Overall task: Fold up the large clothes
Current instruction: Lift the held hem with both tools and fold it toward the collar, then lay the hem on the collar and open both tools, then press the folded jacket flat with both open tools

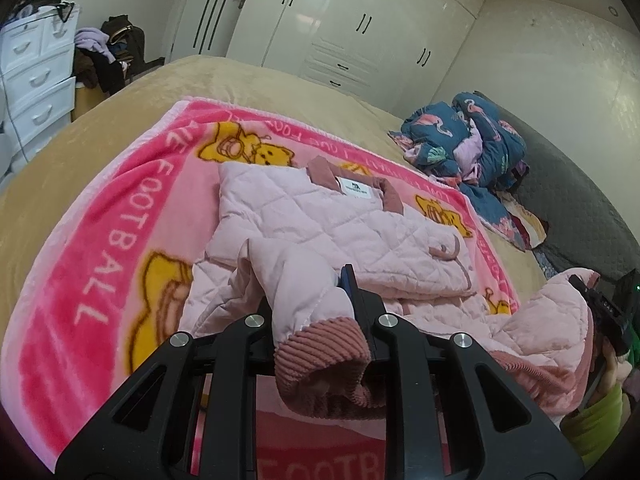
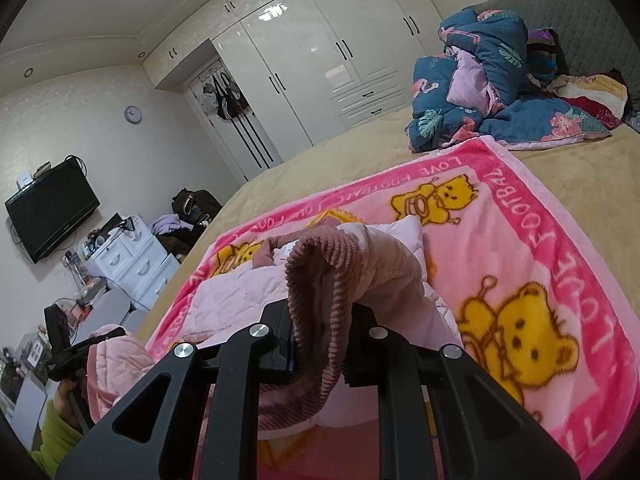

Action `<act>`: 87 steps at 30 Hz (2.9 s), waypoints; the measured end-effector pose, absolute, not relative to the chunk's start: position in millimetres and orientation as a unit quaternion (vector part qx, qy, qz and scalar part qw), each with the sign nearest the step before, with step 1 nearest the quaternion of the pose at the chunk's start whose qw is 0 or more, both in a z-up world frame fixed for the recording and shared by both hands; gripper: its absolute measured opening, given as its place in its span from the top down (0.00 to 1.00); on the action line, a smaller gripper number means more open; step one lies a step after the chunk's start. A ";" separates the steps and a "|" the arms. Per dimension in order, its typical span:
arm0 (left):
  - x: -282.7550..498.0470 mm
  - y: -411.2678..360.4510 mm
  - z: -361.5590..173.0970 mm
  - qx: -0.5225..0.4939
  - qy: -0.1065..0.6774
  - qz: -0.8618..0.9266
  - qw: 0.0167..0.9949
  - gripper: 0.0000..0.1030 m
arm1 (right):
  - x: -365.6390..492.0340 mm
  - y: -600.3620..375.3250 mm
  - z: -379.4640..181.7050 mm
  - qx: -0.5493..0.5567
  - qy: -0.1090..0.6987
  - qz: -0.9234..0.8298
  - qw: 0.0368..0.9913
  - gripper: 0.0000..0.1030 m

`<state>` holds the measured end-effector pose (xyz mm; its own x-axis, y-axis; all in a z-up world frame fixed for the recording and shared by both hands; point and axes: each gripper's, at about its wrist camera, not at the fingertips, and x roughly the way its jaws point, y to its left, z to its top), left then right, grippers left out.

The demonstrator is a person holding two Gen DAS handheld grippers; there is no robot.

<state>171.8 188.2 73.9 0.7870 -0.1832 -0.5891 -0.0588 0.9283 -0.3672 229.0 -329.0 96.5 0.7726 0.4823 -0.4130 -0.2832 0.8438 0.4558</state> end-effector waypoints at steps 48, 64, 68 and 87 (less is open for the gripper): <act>294.6 218.0 40.7 -0.180 0.327 0.031 0.927 0.86 | 366.5 -306.4 56.9 0.197 0.303 0.156 0.919 0.84; 311.9 217.8 18.3 -0.158 0.350 0.045 0.922 0.85 | 353.8 -310.4 56.9 0.235 0.266 0.175 0.919 0.24; 313.6 213.5 16.9 -0.146 0.352 0.049 0.923 0.85 | 336.3 -305.6 53.3 0.193 0.249 0.158 0.936 0.13; 299.3 205.6 36.7 -0.134 0.339 0.056 0.930 0.73 | 315.8 -298.4 2.7 0.110 0.274 0.104 0.950 0.06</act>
<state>299.3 205.6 36.7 0.7644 0.0124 -0.6446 -0.1942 0.9578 -0.2119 315.8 -298.4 2.7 0.8285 0.2573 -0.4974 -0.1366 0.9542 0.2660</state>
